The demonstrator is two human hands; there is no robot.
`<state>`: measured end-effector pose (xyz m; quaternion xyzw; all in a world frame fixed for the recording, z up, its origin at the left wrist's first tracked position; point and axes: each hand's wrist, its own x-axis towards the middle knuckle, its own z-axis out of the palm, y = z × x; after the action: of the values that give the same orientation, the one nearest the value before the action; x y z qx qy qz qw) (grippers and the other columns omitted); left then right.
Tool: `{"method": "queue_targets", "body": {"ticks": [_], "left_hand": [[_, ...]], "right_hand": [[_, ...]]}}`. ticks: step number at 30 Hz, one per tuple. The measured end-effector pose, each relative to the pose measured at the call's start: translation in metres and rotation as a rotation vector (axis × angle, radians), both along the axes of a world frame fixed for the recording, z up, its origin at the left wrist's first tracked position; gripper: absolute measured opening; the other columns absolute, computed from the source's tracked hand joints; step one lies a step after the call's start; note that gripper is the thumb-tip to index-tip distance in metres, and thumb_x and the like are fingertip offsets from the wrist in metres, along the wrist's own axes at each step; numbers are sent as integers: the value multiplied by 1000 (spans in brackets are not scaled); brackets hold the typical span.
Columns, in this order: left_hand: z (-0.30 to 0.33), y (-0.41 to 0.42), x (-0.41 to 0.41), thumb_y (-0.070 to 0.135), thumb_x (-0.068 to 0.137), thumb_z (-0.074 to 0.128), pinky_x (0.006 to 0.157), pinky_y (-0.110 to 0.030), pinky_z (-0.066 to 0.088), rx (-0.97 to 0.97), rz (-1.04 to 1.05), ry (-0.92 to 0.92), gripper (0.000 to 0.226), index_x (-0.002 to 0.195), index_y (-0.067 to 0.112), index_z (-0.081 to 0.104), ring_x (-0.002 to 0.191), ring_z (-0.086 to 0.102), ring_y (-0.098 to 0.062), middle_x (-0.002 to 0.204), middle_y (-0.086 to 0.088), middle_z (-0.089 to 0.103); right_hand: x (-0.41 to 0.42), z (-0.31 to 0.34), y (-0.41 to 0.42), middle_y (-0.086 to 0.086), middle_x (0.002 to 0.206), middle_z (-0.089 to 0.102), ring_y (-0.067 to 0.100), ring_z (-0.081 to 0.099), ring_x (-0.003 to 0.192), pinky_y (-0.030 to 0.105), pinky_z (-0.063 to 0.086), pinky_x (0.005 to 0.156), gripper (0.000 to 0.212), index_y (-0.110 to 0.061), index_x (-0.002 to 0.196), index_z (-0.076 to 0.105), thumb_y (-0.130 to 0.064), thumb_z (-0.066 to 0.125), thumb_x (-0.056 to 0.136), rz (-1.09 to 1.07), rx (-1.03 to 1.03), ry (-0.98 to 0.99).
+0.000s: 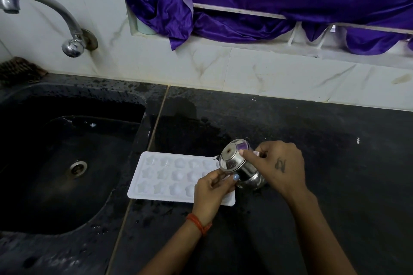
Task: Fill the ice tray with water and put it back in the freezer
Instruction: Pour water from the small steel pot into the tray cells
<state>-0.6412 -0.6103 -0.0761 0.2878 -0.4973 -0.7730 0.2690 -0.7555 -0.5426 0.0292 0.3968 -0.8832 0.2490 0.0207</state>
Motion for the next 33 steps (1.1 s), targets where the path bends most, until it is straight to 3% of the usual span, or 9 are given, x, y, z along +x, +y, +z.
{"method": "queue_targets", "body": {"ticks": [8,14,19,26,33], "left_hand": [[-2,3,-4,7,82,67,78,-24,55,-7,35,6,22,103,12,71,94,70,-17,96,-4,75],[2,7,-5,18,78,73,71,-16,51,-139,97,-74,27,105,13,71,86,70,-8,91,0,76],[6,10,-10,16,76,76,83,-22,54,-196,111,-84,26,101,16,72,91,70,-7,91,4,76],[0,15,-19,13,78,73,88,-34,54,-129,57,-53,31,108,8,70,96,70,-15,97,-3,75],[-4,19,-26,7,81,69,74,-24,54,-37,32,-24,20,99,16,72,90,70,-16,95,-5,75]], "right_hand": [[-5,-4,1,5,53,63,18,59,54,23,37,51,48,-10,61,68,-53,62,79,6,4,22],[-13,-15,9,-2,47,61,12,59,49,27,44,50,40,-15,52,65,-48,70,75,-13,-160,-166],[-22,-22,17,-4,46,60,12,60,48,32,49,54,38,-23,45,59,-46,72,72,-28,-243,-284],[-28,-20,21,-6,47,60,5,58,48,22,39,47,38,-20,50,63,-48,72,74,-37,-171,-169],[-29,-16,22,-2,49,61,10,57,49,21,34,46,41,-16,56,66,-52,67,76,-33,-68,-87]]}}
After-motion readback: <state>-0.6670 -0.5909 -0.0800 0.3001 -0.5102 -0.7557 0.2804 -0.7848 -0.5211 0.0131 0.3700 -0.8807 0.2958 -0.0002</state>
